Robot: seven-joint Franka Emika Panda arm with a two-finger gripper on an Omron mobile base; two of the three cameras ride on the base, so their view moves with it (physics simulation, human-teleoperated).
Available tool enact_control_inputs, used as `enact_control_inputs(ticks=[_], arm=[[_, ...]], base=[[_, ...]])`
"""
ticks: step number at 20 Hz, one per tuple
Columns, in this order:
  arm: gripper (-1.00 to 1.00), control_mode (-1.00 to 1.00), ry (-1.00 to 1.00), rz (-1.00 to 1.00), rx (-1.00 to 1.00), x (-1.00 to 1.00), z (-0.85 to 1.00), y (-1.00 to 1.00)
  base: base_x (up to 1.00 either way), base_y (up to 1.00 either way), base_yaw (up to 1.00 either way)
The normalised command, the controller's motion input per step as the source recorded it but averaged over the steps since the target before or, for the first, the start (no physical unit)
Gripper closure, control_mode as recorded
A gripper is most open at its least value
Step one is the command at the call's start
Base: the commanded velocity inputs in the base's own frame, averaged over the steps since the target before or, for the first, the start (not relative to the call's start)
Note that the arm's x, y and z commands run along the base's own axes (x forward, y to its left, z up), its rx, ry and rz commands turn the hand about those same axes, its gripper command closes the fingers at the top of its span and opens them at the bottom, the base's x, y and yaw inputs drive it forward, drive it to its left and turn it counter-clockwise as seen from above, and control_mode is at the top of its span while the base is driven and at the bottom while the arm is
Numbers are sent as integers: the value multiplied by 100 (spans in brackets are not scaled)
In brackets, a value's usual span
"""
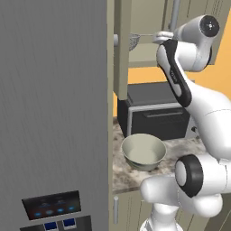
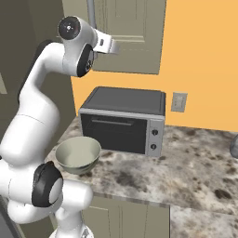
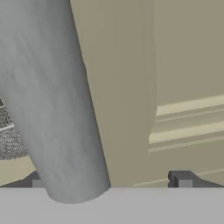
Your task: Open the cabinet and setup a tea strainer by placing it in the bowl upright.
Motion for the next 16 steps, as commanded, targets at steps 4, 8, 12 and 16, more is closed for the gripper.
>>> enact_control_inputs(ticks=[4,8,12,16], arm=[[-100,-100,-10,4,0,52,0,0],[-100,-100,-6,3,0,69,-4,1],[100,-100,-1,2,-3,87,-10,10],[100,-100,0,1,-2,81,-1,1]], base=[[0,0,0],[0,0,0],[0,0,0],[0,0,0]])
